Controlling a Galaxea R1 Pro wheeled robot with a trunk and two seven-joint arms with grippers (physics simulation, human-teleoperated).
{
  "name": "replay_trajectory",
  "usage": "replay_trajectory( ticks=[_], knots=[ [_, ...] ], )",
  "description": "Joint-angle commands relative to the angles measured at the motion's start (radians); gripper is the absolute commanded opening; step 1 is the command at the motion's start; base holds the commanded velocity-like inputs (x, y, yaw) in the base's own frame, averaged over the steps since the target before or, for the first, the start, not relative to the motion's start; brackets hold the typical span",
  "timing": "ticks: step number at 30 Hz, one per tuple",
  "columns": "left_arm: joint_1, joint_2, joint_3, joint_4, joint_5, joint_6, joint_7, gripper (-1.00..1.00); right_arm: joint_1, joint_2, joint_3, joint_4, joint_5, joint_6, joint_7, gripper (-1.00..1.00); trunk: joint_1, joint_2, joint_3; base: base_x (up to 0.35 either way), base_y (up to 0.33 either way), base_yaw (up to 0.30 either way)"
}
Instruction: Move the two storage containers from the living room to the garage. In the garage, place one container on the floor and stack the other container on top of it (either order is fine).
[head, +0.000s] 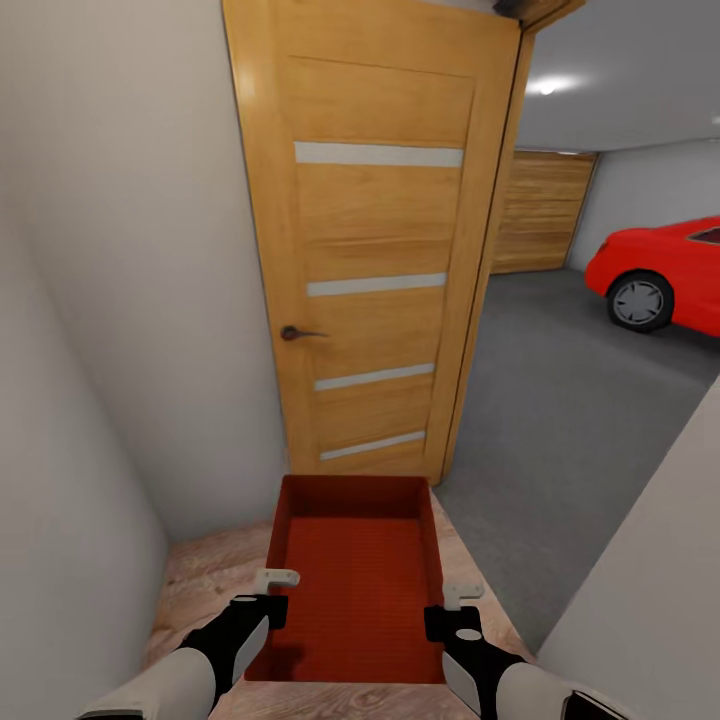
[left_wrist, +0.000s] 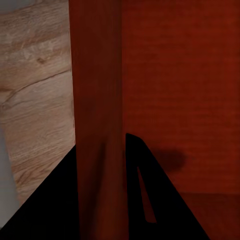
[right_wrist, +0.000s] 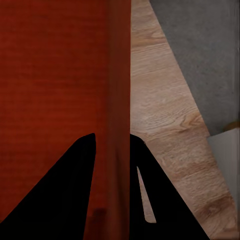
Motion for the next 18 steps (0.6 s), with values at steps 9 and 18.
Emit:
replay_trajectory(
  ticks=[9,18],
  knots=[
    [0.0,0.0,-0.033,0.004,0.02,0.005,0.004,-1.0,-0.001,-0.005,-0.002,0.001,-0.006,-0.006,-0.02,-1.0,0.0,-0.002,-0.002,0.001,0.003,-0.245],
    [0.0,0.0,-0.033,0.004,0.02,0.005,0.004,-1.0,-0.001,-0.005,-0.002,0.0,-0.006,-0.006,-0.02,-1.0,0.0,-0.002,-0.002,0.0,0.0,-0.245]
  ],
)
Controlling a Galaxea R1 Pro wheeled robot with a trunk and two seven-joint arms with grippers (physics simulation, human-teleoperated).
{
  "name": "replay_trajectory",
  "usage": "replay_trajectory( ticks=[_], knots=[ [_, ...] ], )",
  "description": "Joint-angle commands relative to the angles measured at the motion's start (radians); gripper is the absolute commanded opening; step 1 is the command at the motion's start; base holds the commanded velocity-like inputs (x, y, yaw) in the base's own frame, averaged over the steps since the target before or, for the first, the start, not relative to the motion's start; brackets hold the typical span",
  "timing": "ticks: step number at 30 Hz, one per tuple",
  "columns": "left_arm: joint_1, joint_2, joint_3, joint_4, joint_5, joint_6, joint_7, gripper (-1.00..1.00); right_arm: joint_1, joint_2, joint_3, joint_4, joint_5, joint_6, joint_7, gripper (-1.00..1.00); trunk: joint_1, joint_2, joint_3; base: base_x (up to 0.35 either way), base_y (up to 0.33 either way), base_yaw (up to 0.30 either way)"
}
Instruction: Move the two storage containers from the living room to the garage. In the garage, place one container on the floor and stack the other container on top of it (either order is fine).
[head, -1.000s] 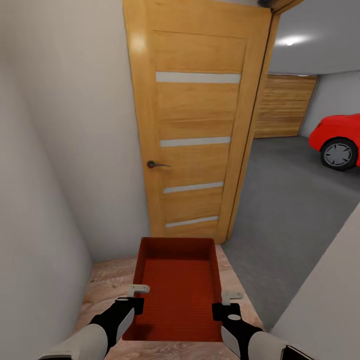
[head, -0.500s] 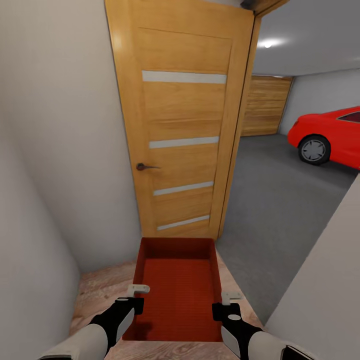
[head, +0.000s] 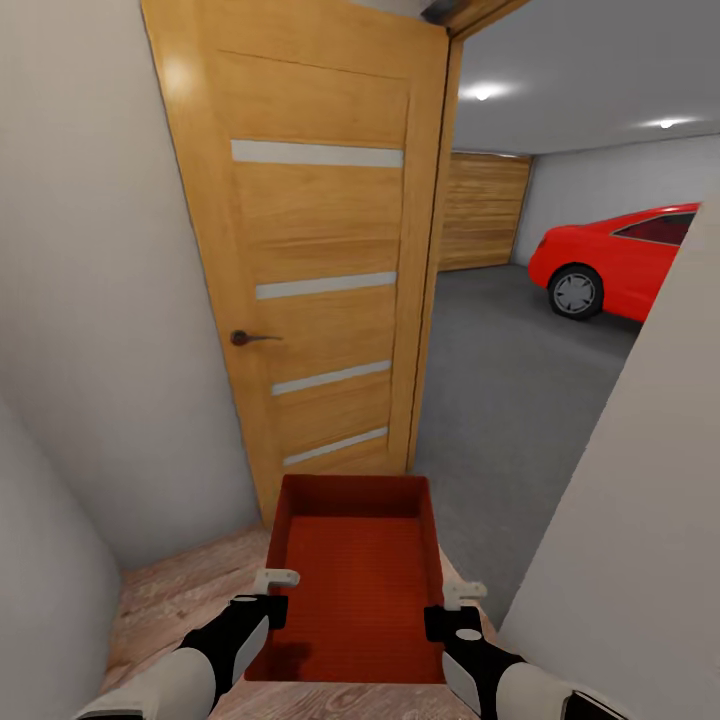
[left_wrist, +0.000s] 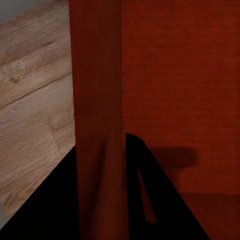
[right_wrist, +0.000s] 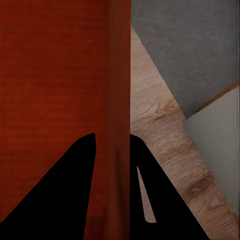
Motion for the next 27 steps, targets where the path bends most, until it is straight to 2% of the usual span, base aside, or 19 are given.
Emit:
replay_trajectory(
  ticks=[1,12,15,27],
  knots=[
    [0.0,0.0,-0.033,0.004,0.02,0.005,0.004,-1.0,-0.001,-0.005,-0.002,0.0,-0.006,-0.006,-0.021,-1.0,0.0,-0.002,-0.002,0.0,0.0,-0.245],
    [0.0,-0.002,-0.033,0.004,0.02,0.005,0.004,-1.0,-0.001,-0.005,-0.002,0.0,-0.006,-0.006,-0.021,-1.0,0.0,-0.002,-0.002,0.0,0.0,-0.244],
    [0.0,-0.004,-0.033,0.004,0.02,0.005,0.004,-1.0,-0.001,-0.005,-0.002,0.0,-0.006,-0.006,-0.021,-1.0,0.0,-0.002,-0.002,0.014,0.039,-0.098],
    [0.0,-0.005,-0.033,0.004,0.02,0.006,0.004,-1.0,-0.001,-0.005,-0.002,0.0,-0.006,-0.006,-0.021,-1.0,0.0,-0.002,-0.002,0.139,0.261,-0.007]
  ],
)
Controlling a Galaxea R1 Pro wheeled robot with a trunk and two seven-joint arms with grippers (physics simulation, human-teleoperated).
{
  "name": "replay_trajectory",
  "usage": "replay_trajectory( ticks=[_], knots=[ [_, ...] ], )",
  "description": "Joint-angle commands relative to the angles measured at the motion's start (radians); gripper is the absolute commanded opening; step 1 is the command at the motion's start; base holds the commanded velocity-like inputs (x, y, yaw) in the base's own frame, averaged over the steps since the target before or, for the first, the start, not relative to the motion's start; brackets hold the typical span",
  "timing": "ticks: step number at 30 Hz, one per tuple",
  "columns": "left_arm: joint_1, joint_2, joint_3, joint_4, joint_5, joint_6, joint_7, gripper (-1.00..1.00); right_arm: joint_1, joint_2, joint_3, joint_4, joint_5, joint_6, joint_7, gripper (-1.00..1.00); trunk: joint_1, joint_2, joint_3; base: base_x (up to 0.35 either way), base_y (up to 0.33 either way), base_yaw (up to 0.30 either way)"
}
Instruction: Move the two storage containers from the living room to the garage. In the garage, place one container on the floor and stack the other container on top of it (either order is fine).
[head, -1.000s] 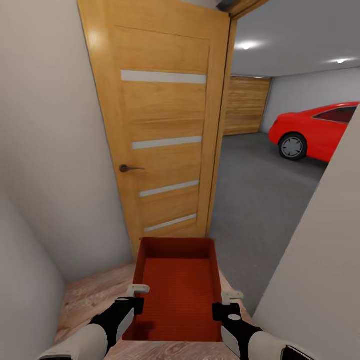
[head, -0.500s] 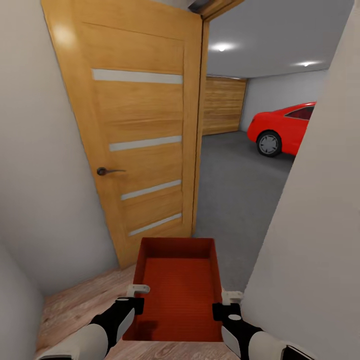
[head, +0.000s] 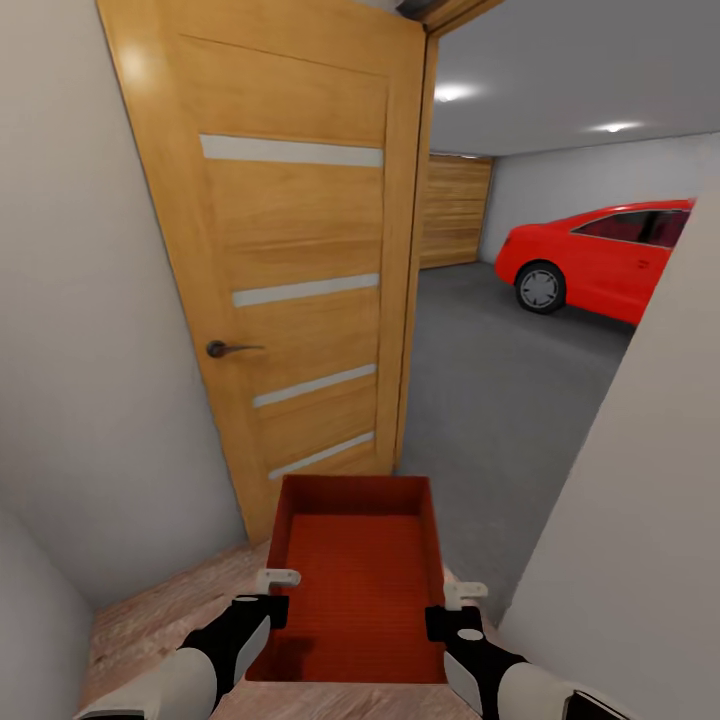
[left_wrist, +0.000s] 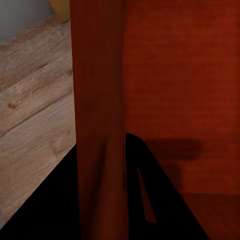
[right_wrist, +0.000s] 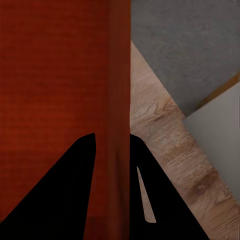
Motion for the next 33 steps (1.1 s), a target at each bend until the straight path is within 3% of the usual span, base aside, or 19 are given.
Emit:
replay_trajectory(
  ticks=[1,9,33],
  knots=[
    [0.0,0.0,-0.032,0.005,0.017,0.004,-0.006,-1.0,-0.001,0.0,0.0,0.001,-0.006,-0.006,-0.028,-1.0,0.001,-0.002,-0.002,0.168,0.287,0.0],
    [0.0,0.0,-0.032,0.005,0.017,0.004,-0.006,-1.0,-0.001,0.0,0.0,0.001,-0.006,-0.005,-0.028,-1.0,0.001,-0.002,-0.002,0.149,0.226,-0.073],
    [0.0,0.0,-0.031,0.005,0.016,0.004,-0.006,-1.0,-0.001,0.0,0.0,0.001,-0.006,-0.005,-0.028,-1.0,0.001,-0.002,-0.002,0.005,0.006,-0.28]
  ],
)
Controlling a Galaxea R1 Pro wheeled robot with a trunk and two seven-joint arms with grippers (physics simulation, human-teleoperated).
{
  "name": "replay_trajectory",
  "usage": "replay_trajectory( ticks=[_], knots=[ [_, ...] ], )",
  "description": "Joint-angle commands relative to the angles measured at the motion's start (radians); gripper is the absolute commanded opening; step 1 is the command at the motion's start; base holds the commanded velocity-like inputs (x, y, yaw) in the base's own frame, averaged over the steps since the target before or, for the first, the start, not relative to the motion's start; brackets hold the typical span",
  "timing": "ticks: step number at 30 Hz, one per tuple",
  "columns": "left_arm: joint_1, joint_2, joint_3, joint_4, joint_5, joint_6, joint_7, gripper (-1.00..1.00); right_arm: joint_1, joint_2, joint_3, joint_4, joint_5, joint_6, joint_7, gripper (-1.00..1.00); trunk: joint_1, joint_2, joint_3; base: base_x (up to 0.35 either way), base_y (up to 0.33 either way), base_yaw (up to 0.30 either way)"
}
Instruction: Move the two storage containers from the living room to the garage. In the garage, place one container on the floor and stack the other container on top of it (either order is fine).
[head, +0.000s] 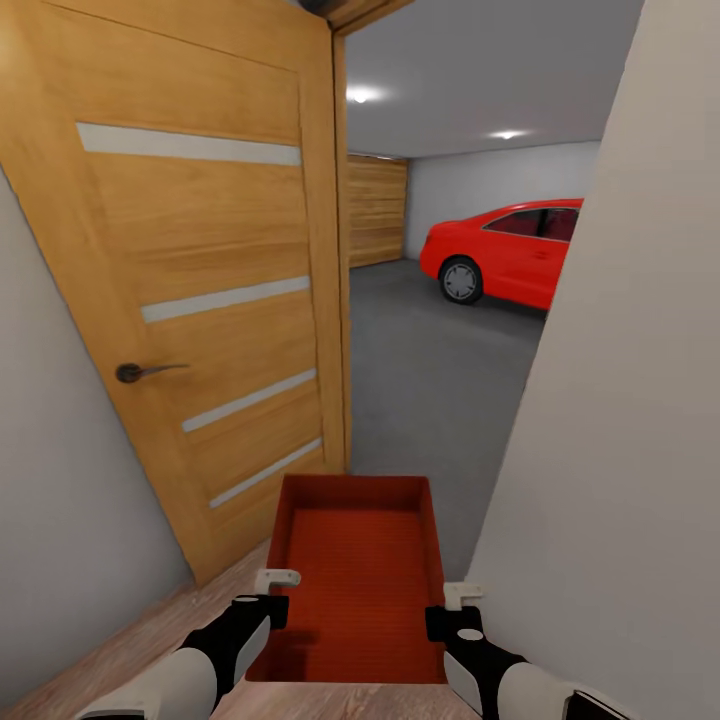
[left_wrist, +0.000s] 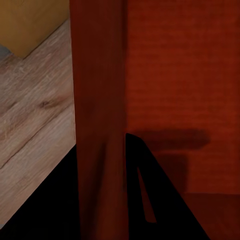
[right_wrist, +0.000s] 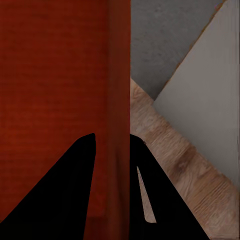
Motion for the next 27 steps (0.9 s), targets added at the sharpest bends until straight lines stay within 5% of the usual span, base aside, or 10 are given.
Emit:
replay_trajectory(
  ticks=[1,11,27],
  knots=[
    [0.001,0.0,-0.033,0.002,0.017,0.005,-0.005,-1.0,-0.001,0.0,0.001,0.001,-0.008,-0.006,-0.028,-1.0,0.0,-0.002,-0.002,0.0,0.0,-0.285],
    [0.001,0.0,-0.033,0.002,0.017,0.005,-0.005,-1.0,-0.001,0.0,0.001,0.0,-0.008,-0.006,-0.028,-1.0,0.0,-0.002,-0.002,0.0,0.0,-0.272],
    [0.001,-0.001,-0.033,0.003,0.018,0.005,-0.006,-1.0,-0.001,0.0,0.001,0.0,-0.008,-0.006,-0.028,-1.0,0.0,-0.002,-0.002,0.151,0.142,-0.01]
  ],
)
